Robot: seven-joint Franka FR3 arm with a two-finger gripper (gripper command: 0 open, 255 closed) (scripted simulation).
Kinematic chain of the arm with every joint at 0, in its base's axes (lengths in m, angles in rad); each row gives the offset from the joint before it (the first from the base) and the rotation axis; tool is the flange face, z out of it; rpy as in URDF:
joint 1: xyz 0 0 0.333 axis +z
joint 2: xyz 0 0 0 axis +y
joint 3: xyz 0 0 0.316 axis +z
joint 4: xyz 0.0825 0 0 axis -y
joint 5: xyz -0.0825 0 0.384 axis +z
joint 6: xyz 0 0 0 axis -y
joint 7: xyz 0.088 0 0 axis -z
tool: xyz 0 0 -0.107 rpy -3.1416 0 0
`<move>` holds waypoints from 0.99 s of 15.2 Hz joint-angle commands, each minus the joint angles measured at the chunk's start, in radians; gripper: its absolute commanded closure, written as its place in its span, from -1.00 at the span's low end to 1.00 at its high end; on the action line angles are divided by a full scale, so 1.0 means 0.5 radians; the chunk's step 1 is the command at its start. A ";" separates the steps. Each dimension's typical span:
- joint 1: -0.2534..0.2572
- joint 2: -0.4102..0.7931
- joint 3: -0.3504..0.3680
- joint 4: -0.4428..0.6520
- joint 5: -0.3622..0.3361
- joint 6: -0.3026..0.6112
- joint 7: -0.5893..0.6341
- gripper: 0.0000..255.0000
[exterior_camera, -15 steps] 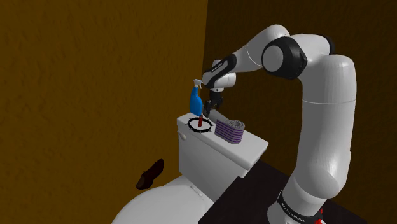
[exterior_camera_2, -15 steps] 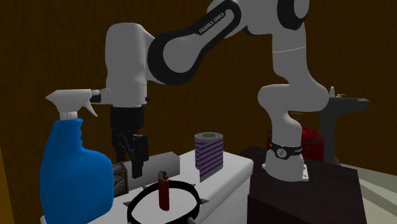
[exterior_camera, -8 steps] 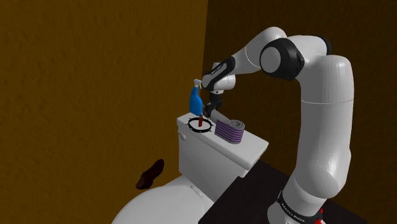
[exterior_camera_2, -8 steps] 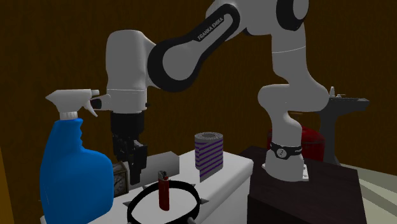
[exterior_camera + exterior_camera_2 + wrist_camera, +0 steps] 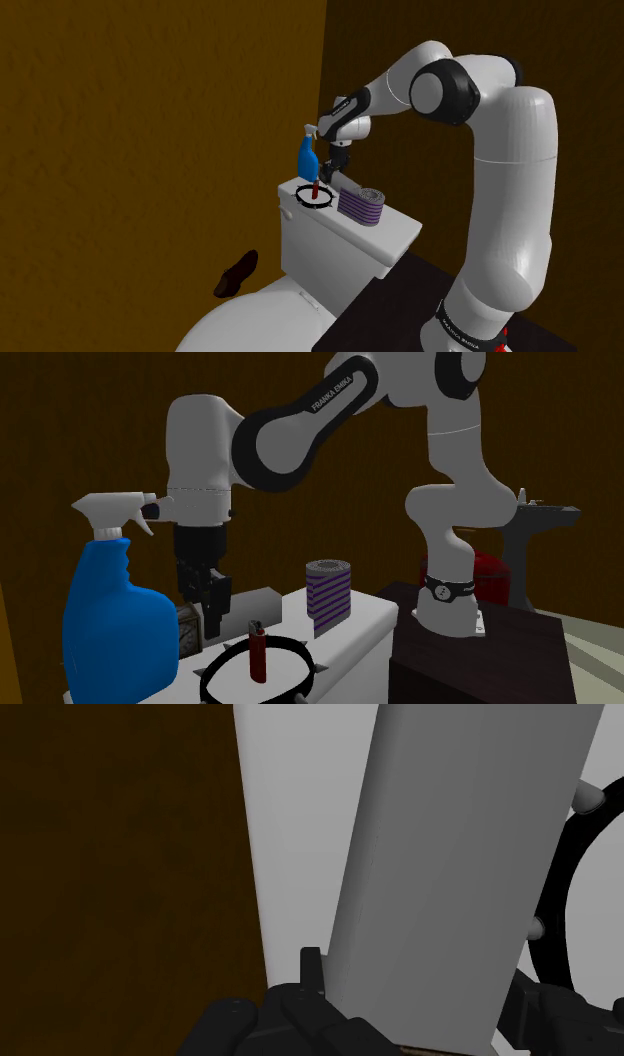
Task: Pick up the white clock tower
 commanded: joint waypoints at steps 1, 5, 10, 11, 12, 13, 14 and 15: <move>0.005 -0.030 -0.007 0.011 -0.015 -0.039 0.008 1.00; 0.014 -0.088 -0.019 0.047 -0.045 -0.128 0.028 1.00; 0.023 -0.153 -0.031 0.101 -0.078 -0.244 0.049 1.00; 0.024 -0.165 -0.033 0.114 -0.084 -0.267 0.053 1.00; 0.026 -0.177 -0.035 0.126 -0.090 -0.291 0.057 1.00; 0.027 -0.188 -0.037 0.139 -0.096 -0.314 0.060 1.00; 0.027 -0.190 -0.037 0.141 -0.097 -0.318 0.061 1.00; 0.027 -0.190 -0.037 0.141 -0.097 -0.318 0.061 1.00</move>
